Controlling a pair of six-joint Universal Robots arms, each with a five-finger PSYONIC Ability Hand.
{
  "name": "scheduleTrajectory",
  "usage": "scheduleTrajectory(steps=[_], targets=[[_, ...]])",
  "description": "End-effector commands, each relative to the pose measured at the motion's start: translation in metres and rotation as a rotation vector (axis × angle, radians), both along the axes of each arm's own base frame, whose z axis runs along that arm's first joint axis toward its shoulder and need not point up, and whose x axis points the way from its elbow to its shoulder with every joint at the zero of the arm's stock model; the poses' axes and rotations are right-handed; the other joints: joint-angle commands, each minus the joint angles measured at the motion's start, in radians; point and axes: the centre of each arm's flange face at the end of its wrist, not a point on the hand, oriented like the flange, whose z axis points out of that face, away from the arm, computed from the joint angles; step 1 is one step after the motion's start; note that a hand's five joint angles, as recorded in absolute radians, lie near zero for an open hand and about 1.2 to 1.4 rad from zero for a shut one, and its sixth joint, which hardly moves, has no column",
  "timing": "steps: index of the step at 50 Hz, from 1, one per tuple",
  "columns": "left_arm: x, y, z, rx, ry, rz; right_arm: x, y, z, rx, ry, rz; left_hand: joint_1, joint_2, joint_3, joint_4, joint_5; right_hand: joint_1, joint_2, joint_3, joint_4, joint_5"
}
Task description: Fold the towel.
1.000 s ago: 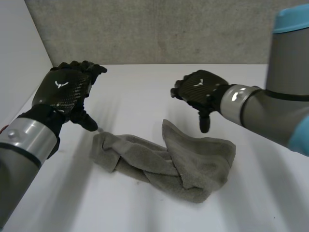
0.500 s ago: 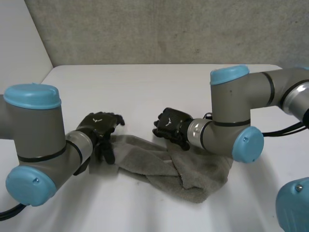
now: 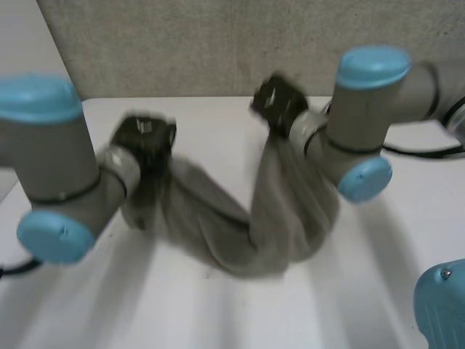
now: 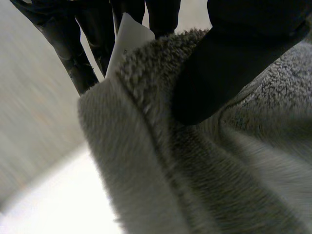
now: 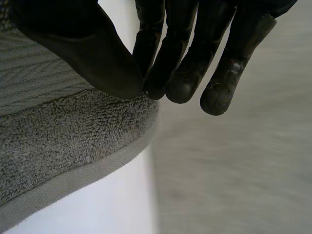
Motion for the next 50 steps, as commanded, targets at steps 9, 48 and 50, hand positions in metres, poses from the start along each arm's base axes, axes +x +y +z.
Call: scheduleTrajectory(steps=[9, 48, 50], targets=[[0.012, -0.026, 0.185, -0.589, 0.557, 0.141, -0.098, -0.036, 0.18, -0.228, -0.688, -0.249, 0.229, 0.182, 0.183, 0.182, 0.219, 0.083, 0.06, 0.061, 0.059, 0.056], [0.063, 0.056, -0.09, 0.158, 0.176, 0.137, -0.174, 0.051, -0.066, 0.565, -0.027, -0.205, 0.229, 0.182, 0.183, 0.182, 0.219, -0.12, -0.143, -0.141, -0.144, -0.146], [0.066, 0.058, -0.088, 0.156, 0.176, 0.141, -0.177, 0.056, -0.064, 0.562, -0.014, -0.206, 0.229, 0.182, 0.183, 0.182, 0.219, -0.372, -0.395, -0.393, -0.396, -0.398]])
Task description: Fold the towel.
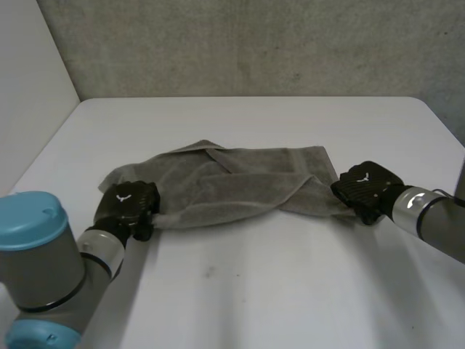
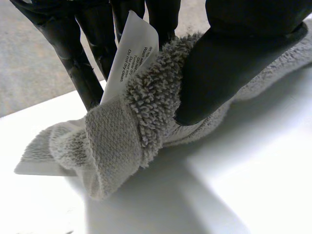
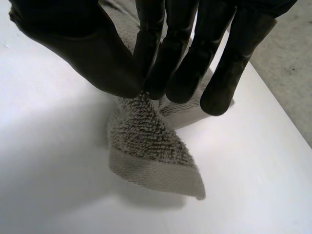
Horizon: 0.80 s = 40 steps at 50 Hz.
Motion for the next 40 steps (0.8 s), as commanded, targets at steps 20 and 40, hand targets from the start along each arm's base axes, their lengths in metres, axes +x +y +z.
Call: scheduleTrajectory(steps=[20, 40], targets=[[0.012, 0.016, 0.056, -0.193, -0.059, -0.01, -0.031, 0.01, 0.054, 0.104, -0.384, -0.301, -0.937, -0.977, -0.977, -0.978, -0.947, -1.065, -1.076, -1.076, -1.077, -1.076], [-0.021, 0.02, 0.03, -0.082, -0.112, -0.121, -0.058, -0.015, 0.025, 0.203, -0.453, -0.604, -0.728, -0.769, -0.768, -0.77, -0.738, -1.1, -1.111, -1.111, -1.112, -1.111]])
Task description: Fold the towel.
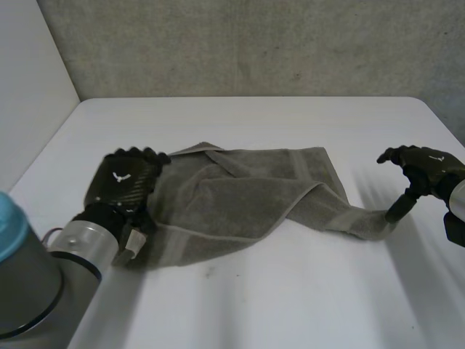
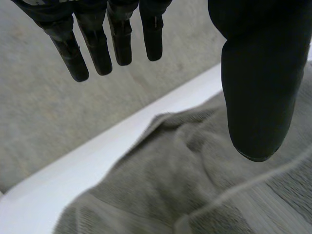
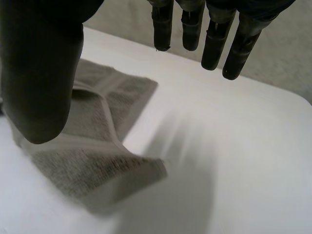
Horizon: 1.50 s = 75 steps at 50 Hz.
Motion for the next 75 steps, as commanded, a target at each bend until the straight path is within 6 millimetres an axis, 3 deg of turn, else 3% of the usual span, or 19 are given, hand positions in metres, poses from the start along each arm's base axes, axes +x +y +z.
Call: scheduleTrajectory(steps=[1, 12, 29, 37, 39, 44, 48, 51, 54, 56, 57, 58, 59, 60, 61, 62, 67, 70, 75], targets=[[-0.012, -0.012, -0.028, 0.118, -0.066, -0.014, -0.002, -0.012, -0.017, 0.054, -0.005, -0.053, 0.111, 0.11, 0.109, 0.113, 0.109, -0.059, -0.074, -0.073, -0.088, -0.061], [-0.02, -0.029, -0.059, 0.306, -0.214, -0.026, -0.001, -0.026, -0.034, 0.115, -0.032, -0.07, 0.12, 0.118, 0.118, 0.121, 0.118, -0.018, -0.033, -0.032, -0.047, -0.02], [-0.019, -0.028, -0.074, 0.354, -0.289, -0.039, 0.001, -0.021, -0.055, 0.223, -0.016, -0.048, 0.326, 0.324, 0.324, 0.327, 0.323, 0.017, 0.002, 0.003, -0.011, 0.015], [-0.019, -0.028, -0.078, 0.33, -0.339, -0.06, 0.002, -0.019, -0.061, 0.239, -0.001, -0.031, 0.578, 0.576, 0.576, 0.579, 0.576, 0.413, 0.399, 0.399, 0.385, 0.411], [-0.02, -0.031, -0.076, 0.311, -0.332, -0.057, 0.003, -0.019, -0.061, 0.239, -0.004, -0.02, 0.718, 0.717, 0.716, 0.72, 0.716, 0.711, 0.697, 0.697, 0.683, 0.709], [-0.021, -0.033, -0.074, 0.294, -0.325, -0.057, 0.004, -0.02, -0.061, 0.234, -0.005, -0.016, 0.918, 0.916, 0.916, 0.919, 0.915, 1.108, 1.093, 1.094, 1.079, 1.106], [-0.022, -0.035, -0.07, 0.283, -0.321, -0.056, 0.005, -0.022, -0.058, 0.215, -0.002, -0.012, 1.053, 1.052, 1.051, 1.055, 1.051, 1.149, 1.135, 1.135, 1.121, 1.147], [-0.024, -0.039, -0.06, 0.247, -0.304, -0.05, 0.008, -0.029, -0.046, 0.165, 0.008, 0.0, 1.053, 1.052, 1.051, 1.055, 1.051, 1.149, 1.135, 1.135, 1.121, 1.147], [-0.027, -0.045, -0.034, 0.174, -0.268, -0.041, 0.009, -0.038, -0.023, 0.077, 0.024, 0.009, 1.053, 1.052, 1.051, 1.055, 1.051, 1.149, 1.135, 1.135, 1.121, 1.147], [-0.027, -0.05, -0.003, 0.092, -0.223, -0.025, 0.008, -0.041, 0.017, -0.058, 0.048, 0.02, 1.053, 1.052, 1.051, 1.055, 1.051, 1.149, 1.135, 1.135, 1.121, 1.147], [-0.027, -0.05, -0.003, 0.091, -0.223, -0.025, 0.008, -0.041, 0.017, -0.059, 0.049, 0.02, 1.053, 1.052, 1.051, 1.055, 1.051, 1.149, 1.135, 1.135, 1.121, 1.147], [-0.025, -0.05, 0.016, 0.043, -0.197, -0.018, 0.008, -0.039, 0.037, -0.121, 0.067, 0.027, 1.053, 1.052, 1.051, 1.055, 1.051, 1.149, 1.135, 1.135, 1.121, 1.147], [-0.025, -0.05, 0.016, 0.043, -0.197, -0.018, 0.007, -0.037, 0.054, -0.182, 0.092, 0.033, 1.053, 1.052, 1.051, 1.055, 1.051, 1.149, 1.135, 1.135, 1.121, 1.147], [-0.024, -0.048, 0.031, 0.006, -0.176, -0.013, 0.007, -0.037, 0.054, -0.182, 0.092, 0.033, 1.053, 1.052, 1.051, 1.055, 1.051, 1.149, 1.135, 1.135, 1.121, 1.147], [-0.022, -0.045, 0.047, -0.036, -0.155, -0.007, 0.006, -0.033, 0.07, -0.238, 0.124, 0.041, 1.053, 1.052, 1.051, 1.055, 1.051, 1.149, 1.135, 1.135, 1.121, 1.147], [-0.022, -0.045, 0.048, -0.037, -0.154, -0.007, 0.006, -0.033, 0.07, -0.239, 0.124, 0.041, 1.053, 1.052, 1.051, 1.055, 1.051, 1.149, 1.135, 1.135, 1.121, 1.147], [-0.006, -0.03, 0.102, -0.173, -0.079, 0.028, 0.004, -0.005, 0.127, -0.462, 0.327, 0.079, 1.053, 1.052, 1.051, 1.055, 1.051, 1.149, 1.135, 1.135, 1.121, 1.147], [0.005, -0.021, 0.123, -0.227, -0.045, 0.05, 0.003, 0.01, 0.145, -0.533, 0.425, 0.095, 1.053, 1.052, 1.051, 1.055, 1.051, 1.149, 1.135, 1.135, 1.121, 1.147], [0.014, -0.009, 0.133, -0.249, 0.008, 0.064, 0.004, 0.028, 0.154, -0.548, 0.54, 0.134, 1.053, 1.052, 1.051, 1.055, 1.051, 1.149, 1.135, 1.135, 1.121, 1.147]])
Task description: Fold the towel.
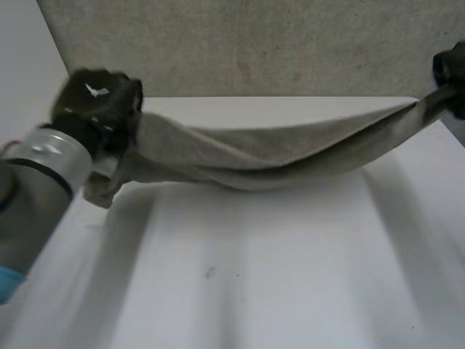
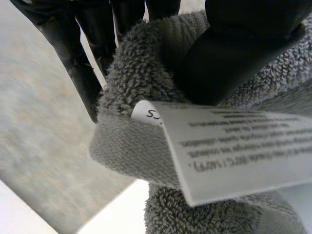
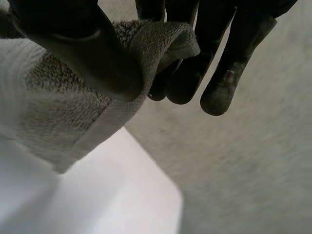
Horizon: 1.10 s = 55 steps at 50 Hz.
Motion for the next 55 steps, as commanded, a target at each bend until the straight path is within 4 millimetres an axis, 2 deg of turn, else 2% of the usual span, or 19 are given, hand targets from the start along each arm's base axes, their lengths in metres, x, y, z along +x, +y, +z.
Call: scheduleTrajectory(steps=[1, 9, 14, 20, 25, 27, 28, 30, 31, 35, 39, 45, 47, 48, 50, 51, 52, 53, 55], targets=[[0.015, 0.017, 0.021, -0.051, 0.069, 0.018, 0.0, 0.026, 0.018, -0.059, 0.173, 0.014, 0.243, 0.182, 0.182, 0.179, 0.199, 0.085, 0.079, 0.067, 0.061, 0.068], [0.025, 0.005, -0.009, 0.048, 0.075, 0.056, 0.005, 0.033, -0.013, 0.044, 0.349, 0.089, 0.243, 0.182, 0.182, 0.179, 0.199, 0.085, 0.079, 0.067, 0.061, 0.068], [0.013, -0.028, -0.08, 0.256, -0.015, 0.07, 0.012, 0.01, -0.077, 0.193, 0.528, 0.178, 0.243, 0.182, 0.182, 0.179, 0.199, 0.085, 0.079, 0.067, 0.061, 0.068], [0.0, -0.062, -0.105, 0.297, -0.029, 0.07, 0.039, -0.013, -0.1, 0.189, 0.599, 0.25, 0.243, 0.182, 0.182, 0.179, 0.199, 0.085, 0.079, 0.067, 0.061, 0.068], [-0.014, -0.098, -0.078, 0.179, 0.031, 0.067, 0.056, -0.061, -0.081, 0.008, 0.554, 0.162, 0.243, 0.182, 0.182, 0.179, 0.199, 0.085, 0.079, 0.067, 0.061, 0.068], [-0.022, -0.117, -0.029, 0.025, 0.129, 0.057, 0.07, -0.088, -0.041, -0.216, 0.431, 0.101, 0.243, 0.182, 0.182, 0.179, 0.199, 0.085, 0.079, 0.067, 0.061, 0.068], [-0.022, -0.117, -0.029, 0.025, 0.13, 0.057, 0.07, -0.088, -0.041, -0.218, 0.431, 0.101, 0.243, 0.182, 0.182, 0.179, 0.199, 0.085, 0.079, 0.067, 0.061, 0.068], [-0.025, -0.127, 0.023, -0.137, 0.27, 0.041, 0.076, -0.1, 0.01, -0.453, 0.261, 0.053, 0.243, 0.182, 0.182, 0.179, 0.199, 0.085, 0.079, 0.067, 0.061, 0.068], [-0.025, -0.127, 0.023, -0.137, 0.271, 0.041, 0.076, -0.1, 0.01, -0.454, 0.26, 0.053, 0.243, 0.182, 0.182, 0.179, 0.199, 0.085, 0.079, 0.067, 0.061, 0.068], [-0.024, -0.127, 0.078, -0.322, 0.453, -0.007, 0.073, -0.094, 0.06, -0.661, 0.03, 0.054, 0.243, 0.182, 0.182, 0.179, 0.199, 0.085, 0.079, 0.067, 0.061, 0.068], [-0.023, -0.126, 0.086, -0.359, 0.503, -0.022, 0.072, -0.085, 0.055, -0.645, -0.044, 0.088, 0.243, 0.182, 0.182, 0.179, 0.199, 0.085, 0.079, 0.067, 0.061, 0.068], [-0.024, -0.127, 0.028, -0.21, 0.44, 0.001, 0.074, -0.082, 0.012, -0.485, -0.008, 0.146, 0.243, 0.182, 0.182, 0.179, 0.199, 0.085, 0.079, 0.067, 0.061, 0.068], [-0.023, -0.123, -0.014, -0.108, 0.397, 0.013, 0.076, -0.077, -0.023, -0.345, 0.019, 0.201, 0.243, 0.182, 0.182, 0.179, 0.199, 0.085, 0.079, 0.067, 0.061, 0.068], [-0.022, -0.123, -0.014, -0.108, 0.396, 0.013, 0.076, -0.077, -0.023, -0.344, 0.02, 0.201, 0.243, 0.182, 0.182, 0.179, 0.199, 0.085, 0.079, 0.067, 0.061, 0.068], [-0.022, -0.121, -0.03, -0.075, 0.384, 0.019, 0.079, -0.073, -0.063, -0.202, 0.04, 0.251, 0.243, 0.182, 0.182, 0.179, 0.199, 0.085, 0.079, 0.067, 0.061, 0.068], [-0.022, -0.12, -0.053, -0.035, 0.367, 0.026, 0.079, -0.073, -0.063, -0.201, 0.04, 0.251, 0.243, 0.182, 0.182, 0.179, 0.199, 0.085, 0.079, 0.067, 0.061, 0.068], [-0.021, -0.119, -0.074, 0.001, 0.351, 0.032, 0.08, -0.072, -0.086, -0.127, 0.052, 0.271, 0.243, 0.182, 0.182, 0.179, 0.199, 0.085, 0.079, 0.067, 0.061, 0.068], [-0.021, -0.119, -0.075, 0.002, 0.351, 0.032, 0.08, -0.072, -0.086, -0.126, 0.052, 0.271, 0.243, 0.182, 0.182, 0.179, 0.199, 0.085, 0.079, 0.067, 0.061, 0.068], [-0.019, -0.114, -0.117, 0.08, 0.319, 0.047, 0.081, -0.066, -0.128, -0.014, 0.099, 0.305, 0.243, 0.182, 0.182, 0.179, 0.199, 0.085, 0.079, 0.067, 0.061, 0.068]])
